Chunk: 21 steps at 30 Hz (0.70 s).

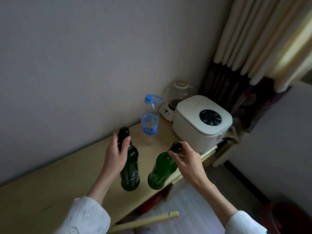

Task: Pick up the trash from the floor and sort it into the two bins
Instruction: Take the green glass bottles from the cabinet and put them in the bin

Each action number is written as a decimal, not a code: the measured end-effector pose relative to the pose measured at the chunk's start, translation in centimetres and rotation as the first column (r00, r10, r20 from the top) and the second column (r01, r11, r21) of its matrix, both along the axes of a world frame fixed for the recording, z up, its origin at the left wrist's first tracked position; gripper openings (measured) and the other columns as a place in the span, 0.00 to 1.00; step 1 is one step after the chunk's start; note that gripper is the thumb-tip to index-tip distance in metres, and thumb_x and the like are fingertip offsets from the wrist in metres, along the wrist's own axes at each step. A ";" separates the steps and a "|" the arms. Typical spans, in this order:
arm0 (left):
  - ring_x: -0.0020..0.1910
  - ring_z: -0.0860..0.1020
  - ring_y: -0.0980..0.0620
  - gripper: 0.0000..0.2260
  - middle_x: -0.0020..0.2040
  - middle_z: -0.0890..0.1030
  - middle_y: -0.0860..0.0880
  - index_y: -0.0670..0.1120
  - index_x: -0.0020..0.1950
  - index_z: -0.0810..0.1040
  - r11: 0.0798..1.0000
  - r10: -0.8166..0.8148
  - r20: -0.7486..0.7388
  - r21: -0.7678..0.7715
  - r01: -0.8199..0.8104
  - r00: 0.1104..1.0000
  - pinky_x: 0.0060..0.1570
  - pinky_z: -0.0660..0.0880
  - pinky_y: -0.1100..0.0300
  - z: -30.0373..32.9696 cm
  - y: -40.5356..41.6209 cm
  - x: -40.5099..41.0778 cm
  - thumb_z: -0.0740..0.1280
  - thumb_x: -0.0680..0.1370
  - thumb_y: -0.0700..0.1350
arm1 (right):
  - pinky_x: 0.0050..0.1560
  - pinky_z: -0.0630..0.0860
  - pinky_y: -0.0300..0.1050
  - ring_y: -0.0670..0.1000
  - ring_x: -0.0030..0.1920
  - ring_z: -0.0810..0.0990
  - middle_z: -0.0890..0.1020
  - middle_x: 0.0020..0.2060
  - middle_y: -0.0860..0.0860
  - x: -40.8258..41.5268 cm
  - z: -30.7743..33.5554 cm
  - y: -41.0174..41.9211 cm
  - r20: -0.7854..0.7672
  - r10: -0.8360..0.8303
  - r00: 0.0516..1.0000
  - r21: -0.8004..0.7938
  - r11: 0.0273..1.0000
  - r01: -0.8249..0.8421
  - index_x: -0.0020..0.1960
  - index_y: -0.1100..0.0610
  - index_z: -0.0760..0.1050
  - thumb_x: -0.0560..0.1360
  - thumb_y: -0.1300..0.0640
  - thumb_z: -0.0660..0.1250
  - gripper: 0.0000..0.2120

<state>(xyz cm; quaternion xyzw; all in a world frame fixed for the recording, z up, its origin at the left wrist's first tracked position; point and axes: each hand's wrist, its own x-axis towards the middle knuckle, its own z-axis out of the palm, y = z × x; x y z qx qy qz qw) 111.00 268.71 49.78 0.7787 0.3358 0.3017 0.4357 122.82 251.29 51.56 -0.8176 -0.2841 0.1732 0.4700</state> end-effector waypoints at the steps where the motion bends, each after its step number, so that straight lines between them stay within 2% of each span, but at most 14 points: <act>1: 0.45 0.75 0.58 0.05 0.45 0.75 0.58 0.49 0.55 0.69 1.000 -0.024 0.009 0.003 0.024 1.000 0.45 0.69 0.66 0.3 -2.0 0.1 0.60 0.79 0.44 | 0.45 0.78 0.36 0.46 0.48 0.80 0.80 0.44 0.48 -0.1 0.0 -2.5 -0.004 -0.023 1.000 0.013 1.000 0.023 0.56 0.58 0.74 0.74 0.57 0.69 0.12; 3: 0.44 0.74 0.63 0.07 0.45 0.74 0.60 0.50 0.56 0.68 0.994 -0.106 0.024 -0.003 0.106 0.994 0.42 0.68 0.74 0.4 -6.5 0.6 0.60 0.79 0.44 | 0.48 0.80 0.42 0.47 0.48 0.82 0.82 0.45 0.49 -0.6 -0.1 -8.0 -0.029 -0.100 0.995 0.039 0.994 0.101 0.55 0.57 0.74 0.73 0.57 0.69 0.11; 5: 0.44 0.75 0.59 0.08 0.45 0.75 0.57 0.48 0.57 0.69 0.981 -0.192 0.022 -0.015 0.192 0.981 0.40 0.68 0.71 0.1 -11.2 1.3 0.61 0.79 0.44 | 0.48 0.81 0.47 0.47 0.47 0.82 0.83 0.44 0.49 -0.9 -0.4 -13.4 -0.042 -0.185 0.982 0.059 0.980 0.188 0.52 0.55 0.75 0.73 0.57 0.70 0.09; 7: 0.46 0.75 0.57 0.09 0.46 0.76 0.55 0.46 0.58 0.70 0.955 -0.293 0.007 -0.049 0.293 0.956 0.42 0.67 0.73 -0.2 -16.3 2.6 0.61 0.78 0.44 | 0.48 0.80 0.52 0.47 0.45 0.82 0.82 0.42 0.47 -1.0 -0.7 -18.9 -0.028 -0.285 0.958 0.062 0.956 0.287 0.51 0.54 0.75 0.73 0.57 0.70 0.08; 10: 0.43 0.73 0.65 0.08 0.45 0.75 0.59 0.48 0.56 0.69 0.887 -0.453 -0.019 -0.112 0.448 0.891 0.39 0.67 0.79 -0.9 -23.1 4.8 0.62 0.78 0.46 | 0.48 0.78 0.53 0.49 0.43 0.82 0.82 0.39 0.45 -1.0 -1.5 -26.1 0.007 -0.414 0.910 0.033 0.910 0.413 0.48 0.49 0.74 0.72 0.56 0.71 0.08; 13: 0.45 0.75 0.63 0.08 0.46 0.76 0.59 0.50 0.54 0.70 0.808 -0.584 -0.081 -0.154 0.568 0.808 0.43 0.69 0.72 -2.6 -28.8 7.6 0.63 0.76 0.49 | 0.48 0.78 0.53 0.50 0.42 0.81 0.81 0.38 0.45 -0.6 -2.9 -32.3 0.021 -0.534 0.845 -0.004 0.845 0.535 0.47 0.48 0.74 0.71 0.55 0.72 0.08; 16: 0.47 0.76 0.52 0.12 0.48 0.79 0.51 0.47 0.56 0.72 0.765 -0.644 -0.168 -0.151 0.627 0.746 0.45 0.69 0.62 -4.5 -34.0 11.7 0.64 0.76 0.51 | 0.48 0.77 0.48 0.47 0.42 0.80 0.80 0.37 0.42 0.8 -4.5 -38.3 0.027 -0.647 0.762 -0.029 0.762 0.647 0.46 0.48 0.73 0.70 0.55 0.72 0.09; 19: 0.46 0.75 0.49 0.11 0.46 0.78 0.49 0.44 0.54 0.73 0.742 -0.670 -0.222 -0.148 0.654 0.709 0.44 0.67 0.61 -6.6 -38.2 16.0 0.66 0.76 0.49 | 0.46 0.73 0.41 0.43 0.39 0.77 0.78 0.36 0.40 2.9 -6.4 -42.8 0.023 -0.722 0.692 -0.079 0.688 0.721 0.47 0.51 0.75 0.71 0.56 0.72 0.08; 21: 0.45 0.75 0.49 0.11 0.44 0.78 0.48 0.44 0.52 0.73 0.732 -0.680 -0.246 -0.172 0.660 0.691 0.44 0.67 0.61 -8.1 -40.8 19.0 0.68 0.75 0.48 | 0.46 0.73 0.42 0.46 0.40 0.78 0.79 0.37 0.42 4.9 -7.9 -45.3 0.014 -0.756 0.655 -0.127 0.648 0.751 0.47 0.53 0.75 0.71 0.55 0.72 0.08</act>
